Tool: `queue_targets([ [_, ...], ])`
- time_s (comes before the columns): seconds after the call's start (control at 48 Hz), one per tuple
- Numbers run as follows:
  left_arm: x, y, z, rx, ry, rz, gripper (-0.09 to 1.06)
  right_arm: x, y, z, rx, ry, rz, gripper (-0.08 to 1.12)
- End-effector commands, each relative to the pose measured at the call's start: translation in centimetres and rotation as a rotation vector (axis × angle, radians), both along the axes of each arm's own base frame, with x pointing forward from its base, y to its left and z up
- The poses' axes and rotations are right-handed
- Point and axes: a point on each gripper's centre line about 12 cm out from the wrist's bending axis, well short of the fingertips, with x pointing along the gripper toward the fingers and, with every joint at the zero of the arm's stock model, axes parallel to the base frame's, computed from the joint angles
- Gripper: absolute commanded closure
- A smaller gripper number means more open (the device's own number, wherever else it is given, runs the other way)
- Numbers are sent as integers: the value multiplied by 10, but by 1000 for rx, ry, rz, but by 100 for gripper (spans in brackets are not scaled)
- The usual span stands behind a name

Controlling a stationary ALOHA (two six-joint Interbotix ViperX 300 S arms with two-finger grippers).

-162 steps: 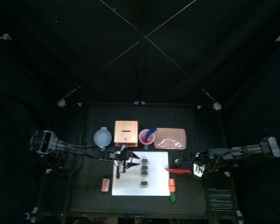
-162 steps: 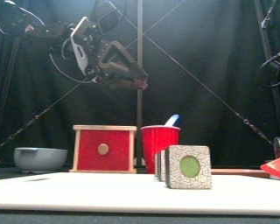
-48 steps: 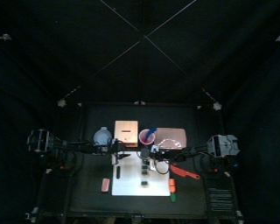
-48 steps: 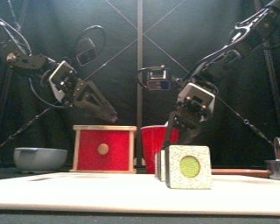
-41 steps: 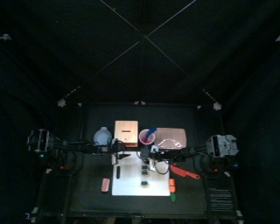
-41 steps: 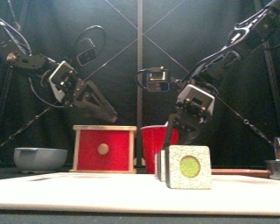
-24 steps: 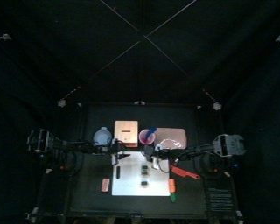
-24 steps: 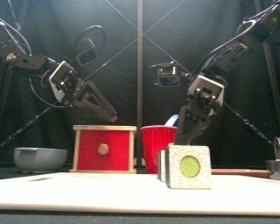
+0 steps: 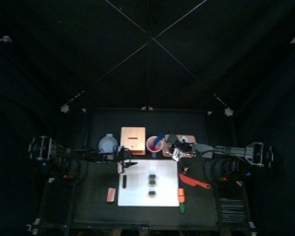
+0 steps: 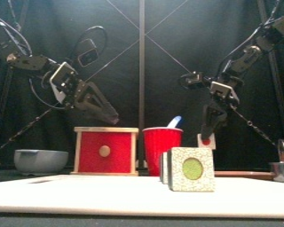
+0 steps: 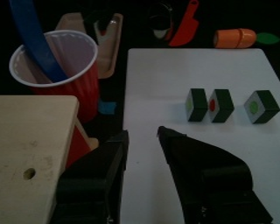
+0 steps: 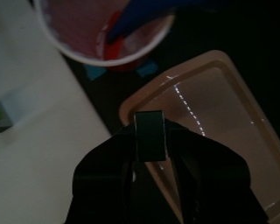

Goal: Place sushi on board then cut the sushi with the knife then place the pieces on the plate
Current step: Place the 4 sushi pieces on the plate

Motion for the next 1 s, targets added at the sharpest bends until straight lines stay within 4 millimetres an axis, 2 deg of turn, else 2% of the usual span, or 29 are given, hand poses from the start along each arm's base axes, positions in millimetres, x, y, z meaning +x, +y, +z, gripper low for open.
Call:
queue_targets([
  [0.021,2,2,5,5,-20,3,23,0,-14,-9,-1,3,-31,42],
  [0.208,2,2,5,5,-20,4,23,3,-21,-30,7,47,-31,33],
  [0.312,2,2,5,5,-20,4,23,3,-23,-32,6,56,-31,25],
  [0.417,2,2,5,5,-20,4,23,4,-23,-22,-5,33,-33,19],
  [0.542,2,2,5,5,-20,4,23,5,-18,1,-29,-10,-23,18],
  [0.667,2,3,5,4,-15,6,23,20,6,24,-51,-69,62,18],
  [0.771,1,3,3,3,-3,6,23,39,39,37,-62,-109,179,18],
  [0.875,0,2,2,1,14,7,23,55,69,40,-60,-120,277,18],
  [1.0,0,3,1,0,26,9,23,70,103,35,-44,-110,374,18],
])
